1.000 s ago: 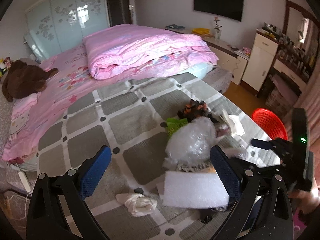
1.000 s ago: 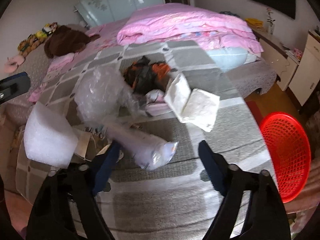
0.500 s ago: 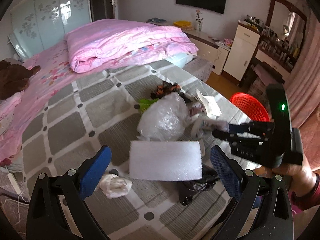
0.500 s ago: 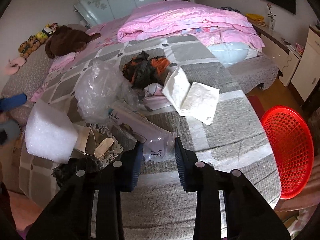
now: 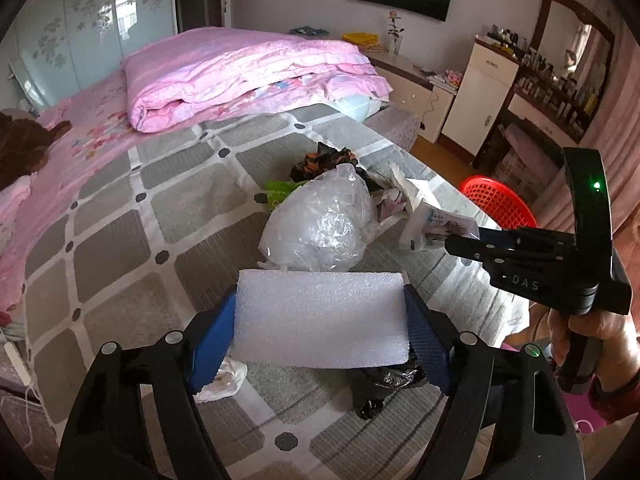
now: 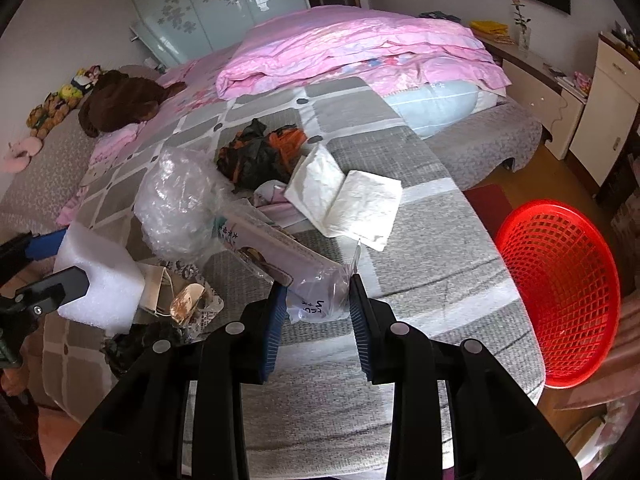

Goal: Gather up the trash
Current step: 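Carry the foam sheet and wipes packet to the red wastebasket and release both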

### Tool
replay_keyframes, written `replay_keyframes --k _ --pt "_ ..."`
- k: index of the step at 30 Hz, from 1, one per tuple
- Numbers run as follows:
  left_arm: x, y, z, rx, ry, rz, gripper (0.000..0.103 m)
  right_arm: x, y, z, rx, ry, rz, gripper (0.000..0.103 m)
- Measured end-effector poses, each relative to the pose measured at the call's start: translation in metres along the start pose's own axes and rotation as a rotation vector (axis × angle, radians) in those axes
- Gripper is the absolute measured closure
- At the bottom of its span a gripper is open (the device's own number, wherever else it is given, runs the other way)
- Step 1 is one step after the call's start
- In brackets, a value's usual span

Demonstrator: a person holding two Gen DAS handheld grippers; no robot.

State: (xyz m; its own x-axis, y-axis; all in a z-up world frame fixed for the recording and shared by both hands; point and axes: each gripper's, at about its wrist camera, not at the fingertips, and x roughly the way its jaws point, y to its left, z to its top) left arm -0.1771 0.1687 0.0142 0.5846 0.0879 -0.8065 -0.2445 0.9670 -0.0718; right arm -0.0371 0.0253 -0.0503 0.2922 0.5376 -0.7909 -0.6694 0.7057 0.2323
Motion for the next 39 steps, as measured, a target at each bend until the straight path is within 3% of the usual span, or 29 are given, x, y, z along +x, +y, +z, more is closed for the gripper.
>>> replay_keyframes --k 6,14,20,39 --pt "-0.009 -0.001 0.001 0.014 -0.029 0.021 0.028 -0.007 -0.006 0.002 0.021 -0.017 -0.004 0.072" --pt "-0.038 0.010 0.027 -0.029 -0.120 0.015 0.028 -0.025 -0.016 0.011 0.053 -0.076 -0.012 0.072" --pt "-0.034 -0.014 0.046 0.010 -0.156 0.032 0.028 -0.032 -0.032 0.012 0.090 -0.095 -0.038 0.072" --pt "0.017 -0.097 0.093 0.131 -0.146 -0.080 0.028 -0.078 -0.121 0.003 0.299 -0.189 -0.220 0.072"
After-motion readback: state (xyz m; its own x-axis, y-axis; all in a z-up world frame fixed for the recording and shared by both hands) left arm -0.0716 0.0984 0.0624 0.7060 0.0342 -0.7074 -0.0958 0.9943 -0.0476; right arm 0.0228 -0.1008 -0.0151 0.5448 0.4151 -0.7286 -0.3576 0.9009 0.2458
